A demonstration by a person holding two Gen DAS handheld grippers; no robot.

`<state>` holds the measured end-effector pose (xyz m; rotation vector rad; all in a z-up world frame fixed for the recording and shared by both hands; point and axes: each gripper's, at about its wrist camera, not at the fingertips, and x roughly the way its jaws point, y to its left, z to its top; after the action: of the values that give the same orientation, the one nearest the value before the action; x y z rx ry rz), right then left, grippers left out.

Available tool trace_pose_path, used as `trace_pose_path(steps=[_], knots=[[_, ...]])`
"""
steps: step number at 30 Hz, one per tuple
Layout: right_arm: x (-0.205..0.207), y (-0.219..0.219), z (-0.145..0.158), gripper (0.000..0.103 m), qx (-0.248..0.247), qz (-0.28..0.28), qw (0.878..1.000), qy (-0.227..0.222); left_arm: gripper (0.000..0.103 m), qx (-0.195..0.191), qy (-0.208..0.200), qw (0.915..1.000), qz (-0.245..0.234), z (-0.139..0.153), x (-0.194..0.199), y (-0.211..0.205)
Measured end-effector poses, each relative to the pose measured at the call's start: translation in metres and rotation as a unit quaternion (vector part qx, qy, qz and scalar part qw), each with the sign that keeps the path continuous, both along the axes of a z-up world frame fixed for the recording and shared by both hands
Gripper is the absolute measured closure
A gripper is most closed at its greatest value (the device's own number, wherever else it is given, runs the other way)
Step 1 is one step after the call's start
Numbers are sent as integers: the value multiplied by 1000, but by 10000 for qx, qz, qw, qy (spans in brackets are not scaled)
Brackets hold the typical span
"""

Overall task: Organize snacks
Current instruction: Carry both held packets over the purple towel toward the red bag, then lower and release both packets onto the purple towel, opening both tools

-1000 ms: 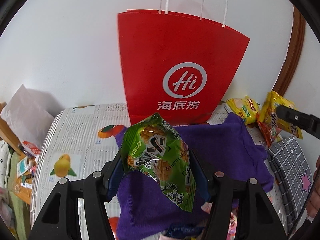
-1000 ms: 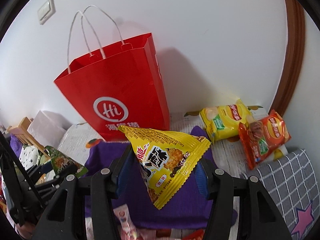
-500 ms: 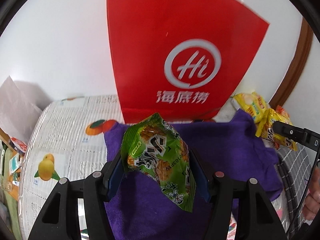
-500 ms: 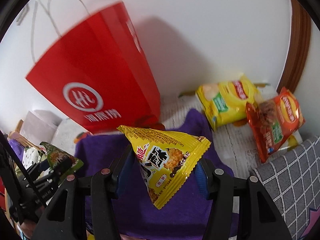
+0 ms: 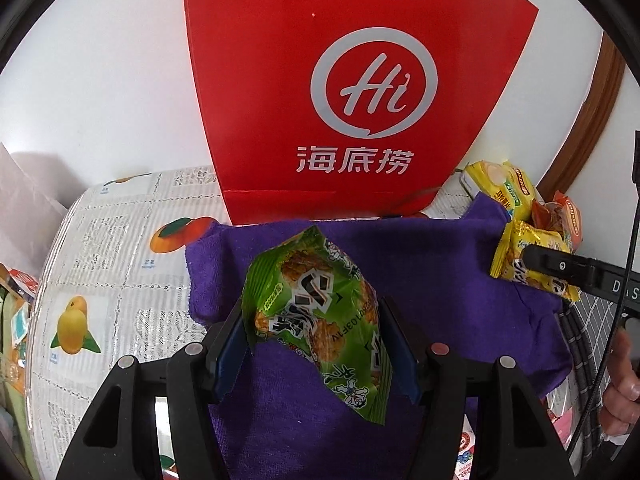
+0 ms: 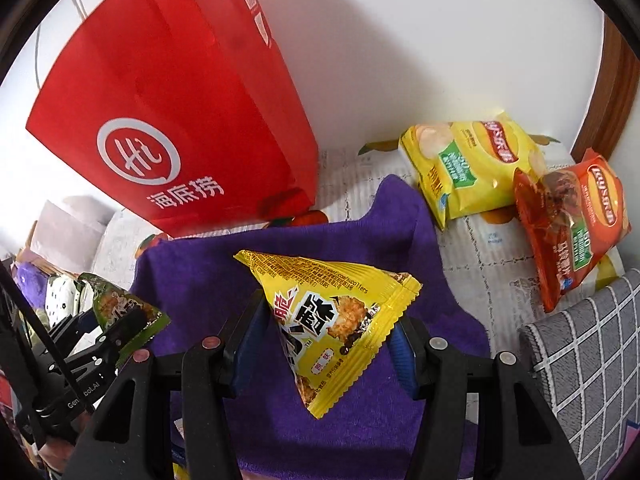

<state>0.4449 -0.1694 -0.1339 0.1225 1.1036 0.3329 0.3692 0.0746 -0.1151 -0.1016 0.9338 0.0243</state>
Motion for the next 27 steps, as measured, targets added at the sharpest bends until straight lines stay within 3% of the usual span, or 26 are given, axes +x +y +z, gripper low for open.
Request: trace_pose_path(steps=[27], knots=[[2,14,-13,47,-189,158,9996,124,41,11,232,9997,56,-10,8,0]])
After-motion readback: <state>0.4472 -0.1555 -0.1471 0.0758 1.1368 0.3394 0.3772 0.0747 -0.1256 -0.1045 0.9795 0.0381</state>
